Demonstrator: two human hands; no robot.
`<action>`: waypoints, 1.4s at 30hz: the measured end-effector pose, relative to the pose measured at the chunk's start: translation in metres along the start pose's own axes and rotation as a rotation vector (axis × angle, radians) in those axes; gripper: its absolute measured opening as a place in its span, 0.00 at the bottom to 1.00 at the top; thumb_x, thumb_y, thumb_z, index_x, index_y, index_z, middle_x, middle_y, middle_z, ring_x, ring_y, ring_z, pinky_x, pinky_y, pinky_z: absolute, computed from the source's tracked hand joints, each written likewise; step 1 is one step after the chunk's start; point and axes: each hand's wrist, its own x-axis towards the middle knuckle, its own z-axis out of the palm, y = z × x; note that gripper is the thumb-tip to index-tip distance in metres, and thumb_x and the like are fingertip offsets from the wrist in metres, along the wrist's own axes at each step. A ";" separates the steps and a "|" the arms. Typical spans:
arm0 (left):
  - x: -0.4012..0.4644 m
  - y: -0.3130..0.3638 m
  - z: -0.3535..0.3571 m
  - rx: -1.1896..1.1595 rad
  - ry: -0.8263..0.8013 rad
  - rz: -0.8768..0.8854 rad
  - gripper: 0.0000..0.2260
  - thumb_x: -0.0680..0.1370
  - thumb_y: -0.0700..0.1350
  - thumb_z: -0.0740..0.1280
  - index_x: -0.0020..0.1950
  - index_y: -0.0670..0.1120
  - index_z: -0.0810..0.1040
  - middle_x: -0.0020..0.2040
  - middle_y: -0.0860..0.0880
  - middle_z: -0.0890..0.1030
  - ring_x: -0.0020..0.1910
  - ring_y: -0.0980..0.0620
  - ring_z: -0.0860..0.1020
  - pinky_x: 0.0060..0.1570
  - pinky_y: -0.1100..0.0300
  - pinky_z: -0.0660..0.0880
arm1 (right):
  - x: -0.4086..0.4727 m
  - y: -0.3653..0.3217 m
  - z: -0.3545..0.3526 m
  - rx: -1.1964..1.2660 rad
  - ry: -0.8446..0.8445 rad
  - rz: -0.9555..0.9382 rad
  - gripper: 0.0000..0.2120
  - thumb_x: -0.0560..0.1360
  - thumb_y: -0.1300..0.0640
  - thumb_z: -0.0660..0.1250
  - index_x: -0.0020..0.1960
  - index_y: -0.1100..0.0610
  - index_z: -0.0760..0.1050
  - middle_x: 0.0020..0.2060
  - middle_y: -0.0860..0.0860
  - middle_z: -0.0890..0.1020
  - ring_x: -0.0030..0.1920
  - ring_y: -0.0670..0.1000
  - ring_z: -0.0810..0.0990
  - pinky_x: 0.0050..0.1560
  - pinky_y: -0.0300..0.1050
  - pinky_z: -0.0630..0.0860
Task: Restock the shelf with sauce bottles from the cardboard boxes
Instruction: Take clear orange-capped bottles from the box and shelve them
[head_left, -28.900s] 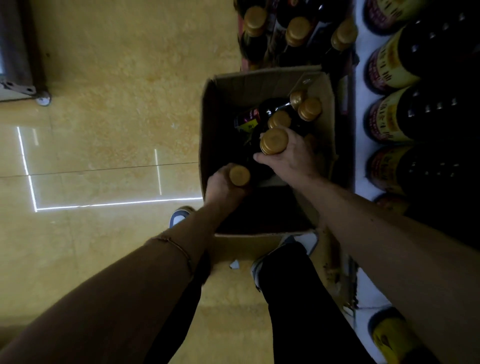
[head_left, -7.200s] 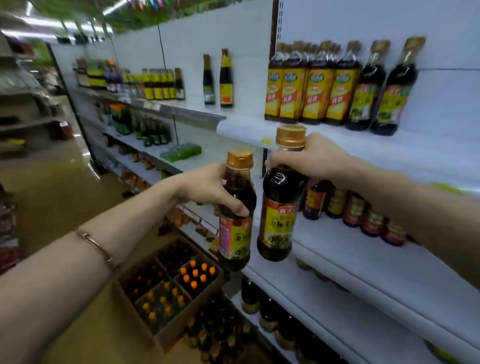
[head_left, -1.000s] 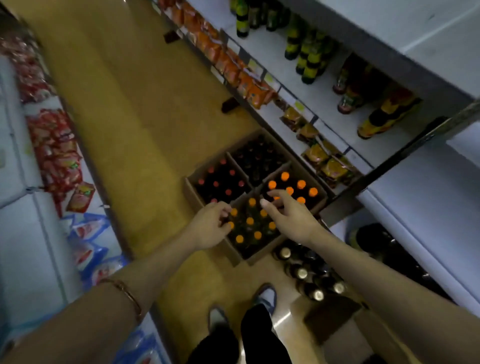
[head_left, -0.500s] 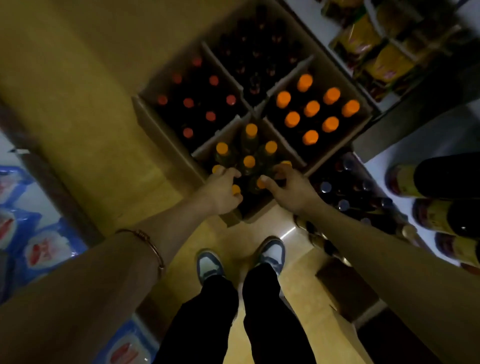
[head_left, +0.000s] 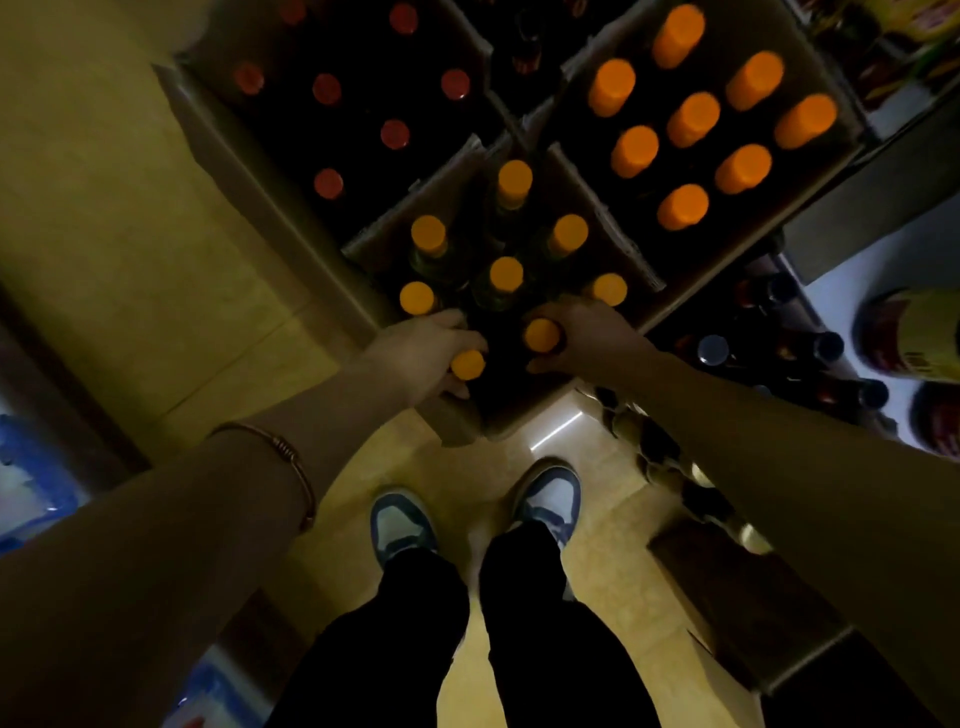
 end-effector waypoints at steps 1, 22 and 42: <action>0.005 -0.002 0.001 -0.012 -0.021 0.022 0.27 0.73 0.46 0.73 0.71 0.51 0.70 0.69 0.48 0.68 0.68 0.46 0.68 0.65 0.50 0.68 | 0.003 0.001 0.000 -0.020 -0.016 -0.012 0.30 0.71 0.53 0.75 0.70 0.54 0.70 0.68 0.56 0.72 0.68 0.58 0.69 0.67 0.52 0.68; 0.003 0.005 0.016 -0.360 0.049 0.111 0.11 0.73 0.52 0.73 0.51 0.48 0.80 0.64 0.49 0.76 0.67 0.53 0.69 0.61 0.52 0.69 | -0.014 0.009 0.013 0.071 0.206 -0.111 0.21 0.76 0.43 0.66 0.68 0.44 0.72 0.63 0.47 0.79 0.62 0.52 0.77 0.59 0.47 0.73; -0.212 0.154 -0.187 -0.711 0.119 0.134 0.16 0.71 0.52 0.71 0.48 0.39 0.80 0.58 0.50 0.81 0.59 0.73 0.72 0.66 0.54 0.69 | -0.260 -0.118 -0.203 0.169 0.490 -0.205 0.34 0.63 0.32 0.56 0.44 0.60 0.83 0.34 0.55 0.83 0.35 0.55 0.81 0.35 0.56 0.78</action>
